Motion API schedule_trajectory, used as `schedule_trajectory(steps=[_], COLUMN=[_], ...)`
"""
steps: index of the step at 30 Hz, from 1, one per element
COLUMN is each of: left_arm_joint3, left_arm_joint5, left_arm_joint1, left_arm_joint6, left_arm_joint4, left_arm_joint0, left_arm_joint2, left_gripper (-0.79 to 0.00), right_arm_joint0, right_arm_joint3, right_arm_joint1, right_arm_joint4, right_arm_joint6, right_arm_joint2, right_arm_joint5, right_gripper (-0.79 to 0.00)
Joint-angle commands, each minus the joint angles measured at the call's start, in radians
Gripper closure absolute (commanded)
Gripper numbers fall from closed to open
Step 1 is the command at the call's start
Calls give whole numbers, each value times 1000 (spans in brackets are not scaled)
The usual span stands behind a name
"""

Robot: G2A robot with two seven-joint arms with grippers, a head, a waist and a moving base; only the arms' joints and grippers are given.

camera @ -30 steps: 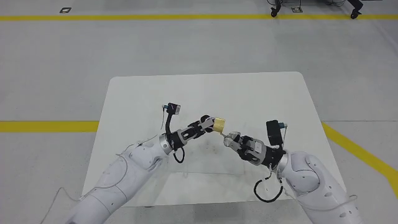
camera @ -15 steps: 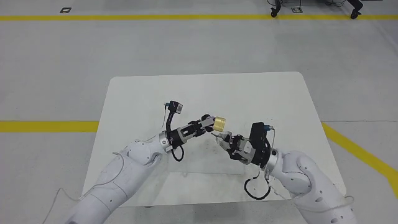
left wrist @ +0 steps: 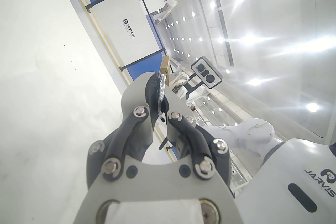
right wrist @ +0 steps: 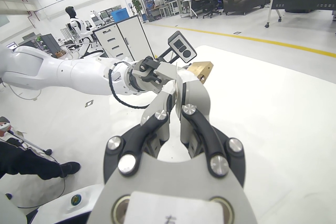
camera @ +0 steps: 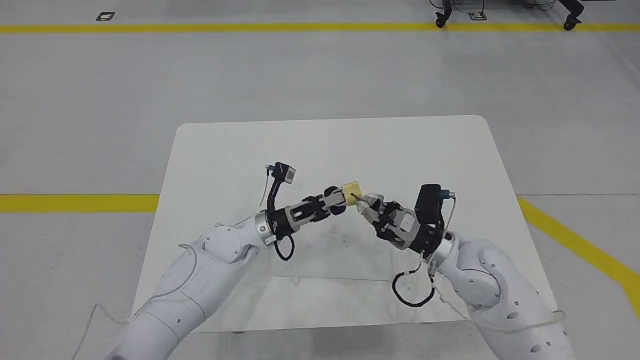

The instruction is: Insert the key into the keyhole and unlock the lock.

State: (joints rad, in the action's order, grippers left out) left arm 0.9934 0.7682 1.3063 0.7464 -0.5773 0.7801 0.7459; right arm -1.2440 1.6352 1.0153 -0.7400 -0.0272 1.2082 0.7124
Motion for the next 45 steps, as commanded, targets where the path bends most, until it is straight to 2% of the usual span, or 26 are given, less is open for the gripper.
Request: schedule_trajectory(steps=[1, 7, 13, 16, 20, 28, 31, 33, 40, 42, 45], left_arm_joint3=[-5, -9, 24, 53, 77, 81, 79, 76, 64, 60, 38], left_arm_joint5=[-2, 20, 84, 99, 110, 100, 93, 89, 81, 91, 107], left_arm_joint1=[1, -3, -6, -6, -4, -4, -2, 0, 8, 13, 21], left_arm_joint6=[4, -39, -77, -87, -104, -99, -106, -105, -98, -91, -23], left_arm_joint4=[11, 122, 234, 315, 340, 359, 354, 350, 333, 281, 61], left_arm_joint0=[0, 4, 24, 23, 35, 43, 46, 45, 40, 46, 66], left_arm_joint2=[6, 32, 53, 52, 55, 67, 70, 71, 68, 66, 62], left_gripper=[0, 0, 0, 0, 0, 0, 0, 0, 0, 0, 0], right_arm_joint0=[2, 1, -3, 27, 85, 127, 125, 134, 160, 157, 140], right_arm_joint3=[0, -28, -66, -100, -160, -205, -206, -215, -190, -172, -139], right_arm_joint1=[1, 0, 0, 5, 14, 20, 19, 16, -2, -6, -13], right_arm_joint4=[3, 114, 202, 269, 362, 506, 590, 700, 832, 835, 819], right_arm_joint6=[-4, 6, 16, -36, -133, -262, -320, -398, -584, -606, -594], right_arm_joint2=[3, 34, 75, 53, 1, -42, -58, -83, -90, -84, -49], right_arm_joint5=[-1, 68, 67, 59, 63, 150, 201, 251, 257, 252, 257], right_gripper=[0, 0, 0, 0, 0, 0, 0, 0, 0, 0, 0])
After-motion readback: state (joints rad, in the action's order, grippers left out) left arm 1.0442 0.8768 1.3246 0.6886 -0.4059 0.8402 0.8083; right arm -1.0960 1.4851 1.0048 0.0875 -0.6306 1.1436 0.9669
